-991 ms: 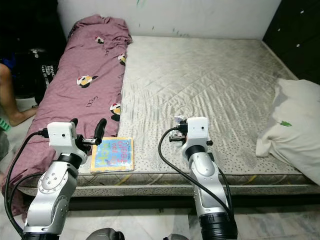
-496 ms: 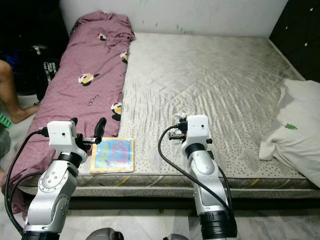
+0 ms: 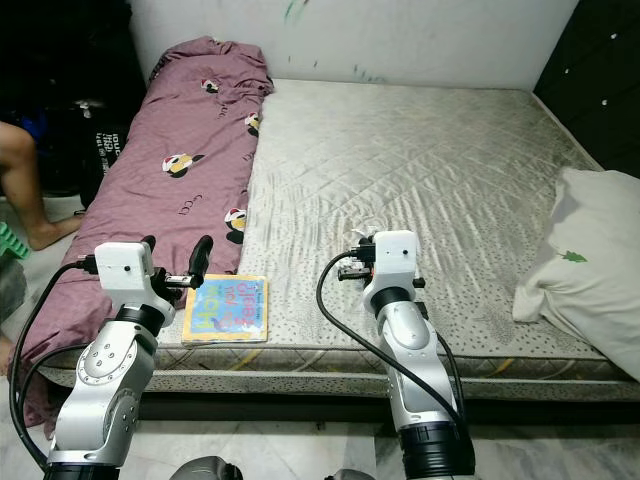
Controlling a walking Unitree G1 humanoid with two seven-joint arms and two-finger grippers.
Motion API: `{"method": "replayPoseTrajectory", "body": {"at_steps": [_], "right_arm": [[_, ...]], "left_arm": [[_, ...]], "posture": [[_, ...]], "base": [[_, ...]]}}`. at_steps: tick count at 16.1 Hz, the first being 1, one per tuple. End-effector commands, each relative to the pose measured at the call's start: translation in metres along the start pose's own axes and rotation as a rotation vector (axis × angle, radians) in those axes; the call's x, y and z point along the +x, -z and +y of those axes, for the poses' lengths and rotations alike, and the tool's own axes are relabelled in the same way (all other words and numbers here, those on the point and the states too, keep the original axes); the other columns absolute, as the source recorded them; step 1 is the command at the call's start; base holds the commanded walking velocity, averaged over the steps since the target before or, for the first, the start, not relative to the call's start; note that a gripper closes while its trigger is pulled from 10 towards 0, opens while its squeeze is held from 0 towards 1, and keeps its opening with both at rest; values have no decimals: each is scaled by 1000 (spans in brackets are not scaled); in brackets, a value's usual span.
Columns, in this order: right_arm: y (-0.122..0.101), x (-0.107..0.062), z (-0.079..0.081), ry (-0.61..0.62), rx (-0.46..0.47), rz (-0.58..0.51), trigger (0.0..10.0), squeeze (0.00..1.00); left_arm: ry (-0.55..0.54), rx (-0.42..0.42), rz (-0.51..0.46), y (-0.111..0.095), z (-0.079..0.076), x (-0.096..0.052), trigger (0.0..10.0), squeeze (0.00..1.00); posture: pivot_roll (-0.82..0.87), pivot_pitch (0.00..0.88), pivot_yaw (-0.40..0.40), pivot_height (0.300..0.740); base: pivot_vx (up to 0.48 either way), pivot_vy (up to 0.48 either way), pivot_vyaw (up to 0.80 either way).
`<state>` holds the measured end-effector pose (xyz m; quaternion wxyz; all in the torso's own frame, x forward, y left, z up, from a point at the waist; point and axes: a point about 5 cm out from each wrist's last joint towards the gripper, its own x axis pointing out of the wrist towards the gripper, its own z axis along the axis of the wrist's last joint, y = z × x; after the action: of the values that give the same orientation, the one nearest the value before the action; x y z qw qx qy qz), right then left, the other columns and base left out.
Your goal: Clean up the room
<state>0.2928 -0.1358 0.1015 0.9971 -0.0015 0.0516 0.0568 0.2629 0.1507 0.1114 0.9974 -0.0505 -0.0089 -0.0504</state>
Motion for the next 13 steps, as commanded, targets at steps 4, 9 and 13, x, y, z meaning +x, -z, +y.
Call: {"method": "replayPoseTrajectory", "body": {"at_steps": [4, 9, 13], "right_arm": [[1, 0, -1, -3, -4, 11, 10000, 0], [2, 1, 0, -7, -23, 17, 10000, 0], [2, 1, 0, -10, -23, 19, 10000, 0]], "left_arm": [[-9, -4, 3, 0, 1, 1, 10000, 0], [-4, -5, -3, -1, 1, 2, 10000, 0], [-7, -9, -5, -1, 0, 3, 10000, 0]], "posture": [[26, 0, -29, 740], [24, 0, -29, 740], [21, 0, -28, 740]], "base": [[0, 277, 0], [0, 480, 0], [0, 480, 0]]}}
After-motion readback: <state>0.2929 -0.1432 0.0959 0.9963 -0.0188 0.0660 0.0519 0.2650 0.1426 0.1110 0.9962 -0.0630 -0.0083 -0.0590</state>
